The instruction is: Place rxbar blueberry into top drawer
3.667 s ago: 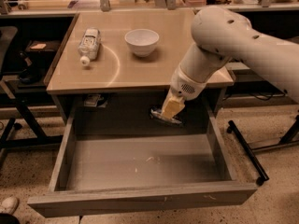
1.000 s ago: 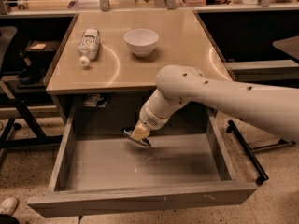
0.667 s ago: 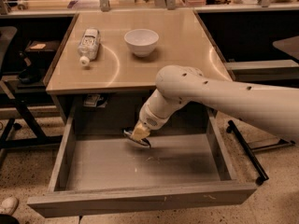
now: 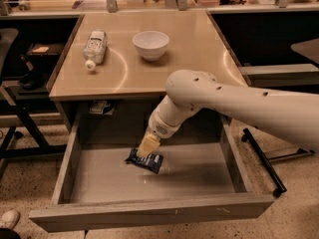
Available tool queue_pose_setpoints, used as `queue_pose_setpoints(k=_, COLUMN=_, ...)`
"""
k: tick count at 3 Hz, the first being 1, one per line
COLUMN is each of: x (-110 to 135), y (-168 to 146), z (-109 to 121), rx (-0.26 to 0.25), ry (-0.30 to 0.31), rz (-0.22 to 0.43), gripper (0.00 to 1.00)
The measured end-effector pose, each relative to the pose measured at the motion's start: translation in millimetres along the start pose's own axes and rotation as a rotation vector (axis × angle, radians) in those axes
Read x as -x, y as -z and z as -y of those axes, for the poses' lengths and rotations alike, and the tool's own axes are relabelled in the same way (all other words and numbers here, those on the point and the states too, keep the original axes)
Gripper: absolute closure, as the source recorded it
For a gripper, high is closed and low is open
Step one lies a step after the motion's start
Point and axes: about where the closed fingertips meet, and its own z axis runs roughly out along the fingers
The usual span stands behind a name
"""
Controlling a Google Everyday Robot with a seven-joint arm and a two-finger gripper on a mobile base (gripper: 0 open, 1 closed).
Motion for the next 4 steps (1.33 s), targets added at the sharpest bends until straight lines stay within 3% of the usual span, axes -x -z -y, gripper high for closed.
queue_pose_setpoints(k=1, x=0.0, y=-0.1, z=-0.1, rx=0.000, ry=0.000, rz=0.000, gripper=0.00)
queue_pose_setpoints(k=3, x=2.7, y=0.3, z=-2.2, rx=-0.005, ry=0.001, rz=-0.014, gripper=0.00)
queue_pose_setpoints(k=4, x=6.2, y=29.0, z=-19.7, rx=-0.068, ry=-0.039, rz=-0.036, gripper=0.00)
